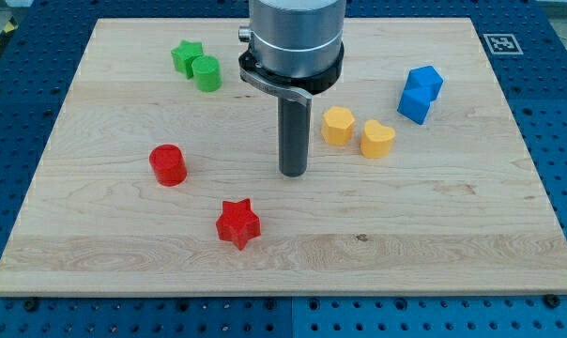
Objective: Push the red star into the red circle
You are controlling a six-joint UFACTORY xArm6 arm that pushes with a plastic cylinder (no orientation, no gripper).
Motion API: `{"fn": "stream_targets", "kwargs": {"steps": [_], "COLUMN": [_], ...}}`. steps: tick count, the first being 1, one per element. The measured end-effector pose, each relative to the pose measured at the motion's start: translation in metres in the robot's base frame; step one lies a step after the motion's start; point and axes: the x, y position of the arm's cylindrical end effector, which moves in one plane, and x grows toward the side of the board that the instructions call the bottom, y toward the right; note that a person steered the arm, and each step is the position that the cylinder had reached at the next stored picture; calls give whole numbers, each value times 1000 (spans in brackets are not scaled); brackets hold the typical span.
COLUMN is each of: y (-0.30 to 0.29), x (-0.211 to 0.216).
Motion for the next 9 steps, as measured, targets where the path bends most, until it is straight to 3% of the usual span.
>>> {"fn": "stream_targets", "kwargs": {"steps": [3, 5, 9], "y": [1, 1, -25], "x": [31, 95, 130]}}
